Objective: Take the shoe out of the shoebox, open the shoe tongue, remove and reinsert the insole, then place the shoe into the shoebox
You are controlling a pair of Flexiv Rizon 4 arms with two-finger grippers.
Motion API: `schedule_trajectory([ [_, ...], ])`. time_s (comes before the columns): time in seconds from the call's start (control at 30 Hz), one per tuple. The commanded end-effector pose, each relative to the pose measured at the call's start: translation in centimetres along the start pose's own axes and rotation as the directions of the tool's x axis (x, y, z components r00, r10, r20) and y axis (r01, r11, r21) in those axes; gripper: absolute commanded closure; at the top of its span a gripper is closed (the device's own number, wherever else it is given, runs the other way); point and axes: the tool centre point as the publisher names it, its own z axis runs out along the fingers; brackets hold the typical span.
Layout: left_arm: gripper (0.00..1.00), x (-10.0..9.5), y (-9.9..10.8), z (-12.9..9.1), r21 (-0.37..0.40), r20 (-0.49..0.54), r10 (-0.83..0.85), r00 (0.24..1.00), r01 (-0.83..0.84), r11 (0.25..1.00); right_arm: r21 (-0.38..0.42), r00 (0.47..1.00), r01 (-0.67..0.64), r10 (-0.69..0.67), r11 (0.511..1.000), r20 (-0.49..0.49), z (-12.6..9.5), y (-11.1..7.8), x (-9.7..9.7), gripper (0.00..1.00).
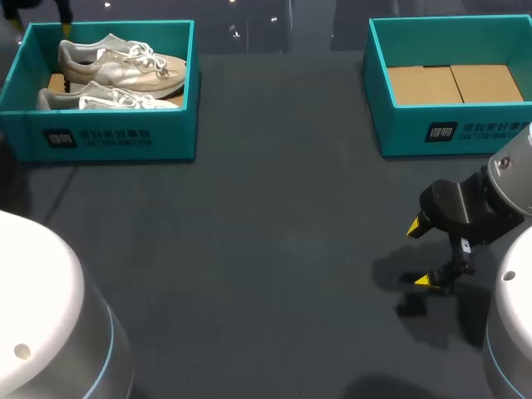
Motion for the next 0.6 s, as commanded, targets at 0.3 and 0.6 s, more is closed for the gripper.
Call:
schedule_trajectory([
  [0.3,0.00,-0.6,-3.2,-3.0,-0.016,-0.005,0.000,1.000,0.000,1.000,0.002,1.000,0.000,0.000,1.000,0.004,0.0,0.0,0.2,0.00],
  [0.6,0.00,-0.6,-6.0,-4.0,0.005,-0.042,-0.007,0.999,0.007,1.000,0.002,1.000,0.000,0.000,1.000,0.004,0.0,0.0,0.2,0.00],
])
